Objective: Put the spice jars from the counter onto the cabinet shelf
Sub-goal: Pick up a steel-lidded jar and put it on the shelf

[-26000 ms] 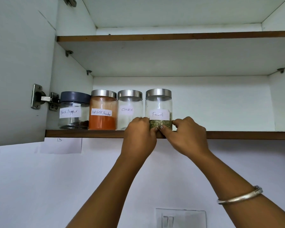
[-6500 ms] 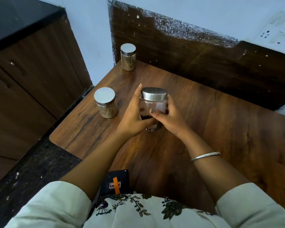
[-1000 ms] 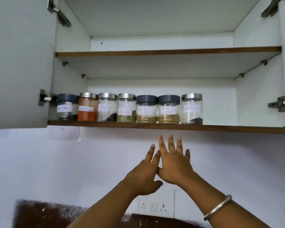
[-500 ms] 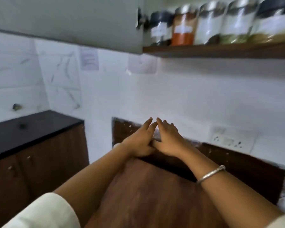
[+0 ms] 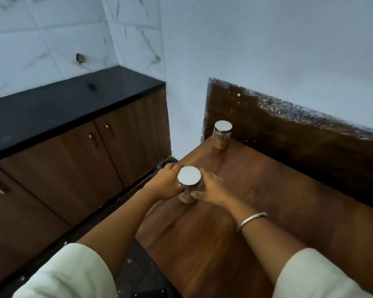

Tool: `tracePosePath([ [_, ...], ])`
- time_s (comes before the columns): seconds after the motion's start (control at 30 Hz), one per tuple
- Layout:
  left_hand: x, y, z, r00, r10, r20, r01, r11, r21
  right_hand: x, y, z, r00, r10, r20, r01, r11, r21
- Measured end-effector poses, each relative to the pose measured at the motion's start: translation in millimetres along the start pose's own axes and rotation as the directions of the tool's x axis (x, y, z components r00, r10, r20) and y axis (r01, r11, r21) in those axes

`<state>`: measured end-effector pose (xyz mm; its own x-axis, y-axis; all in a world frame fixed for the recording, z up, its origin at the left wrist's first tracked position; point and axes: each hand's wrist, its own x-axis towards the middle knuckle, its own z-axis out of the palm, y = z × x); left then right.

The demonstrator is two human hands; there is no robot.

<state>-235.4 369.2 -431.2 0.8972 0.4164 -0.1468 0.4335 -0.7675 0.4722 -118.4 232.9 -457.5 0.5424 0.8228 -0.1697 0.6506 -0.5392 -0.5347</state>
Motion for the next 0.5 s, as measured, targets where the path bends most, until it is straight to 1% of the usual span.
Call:
tracePosePath([
  [0.13, 8.4, -29.0, 20.5, 0.997, -0.068, 0.033, 0.070, 0.994, -0.079, 27.4, 2.9, 34.0, 0.998, 0.064, 0.028, -0.066, 0.997, 0.048],
  [0.33, 19.5, -35.6, 50.6, 0.991, -0.070, 0.116, 0.096, 0.967, -0.237, 56.4, 3.5, 61.9, 0.991, 0.124, -0.048, -0.114, 0.978, 0.175],
  [0.43, 23.5, -33.6, 59.1, 0.995, -0.078, 0.066, 0.093, 0.963, -0.252, 58.4, 7.6, 65.3, 0.984, 0.124, -0.128, -0.096, 0.974, 0.207],
  [0.5, 24.7, -31.9, 60.7, 0.998, -0.060, 0.010, 0.061, 0.967, -0.248, 55.5, 13.2, 63.8, 0.973, 0.157, -0.169, -0.107, 0.956, 0.274],
])
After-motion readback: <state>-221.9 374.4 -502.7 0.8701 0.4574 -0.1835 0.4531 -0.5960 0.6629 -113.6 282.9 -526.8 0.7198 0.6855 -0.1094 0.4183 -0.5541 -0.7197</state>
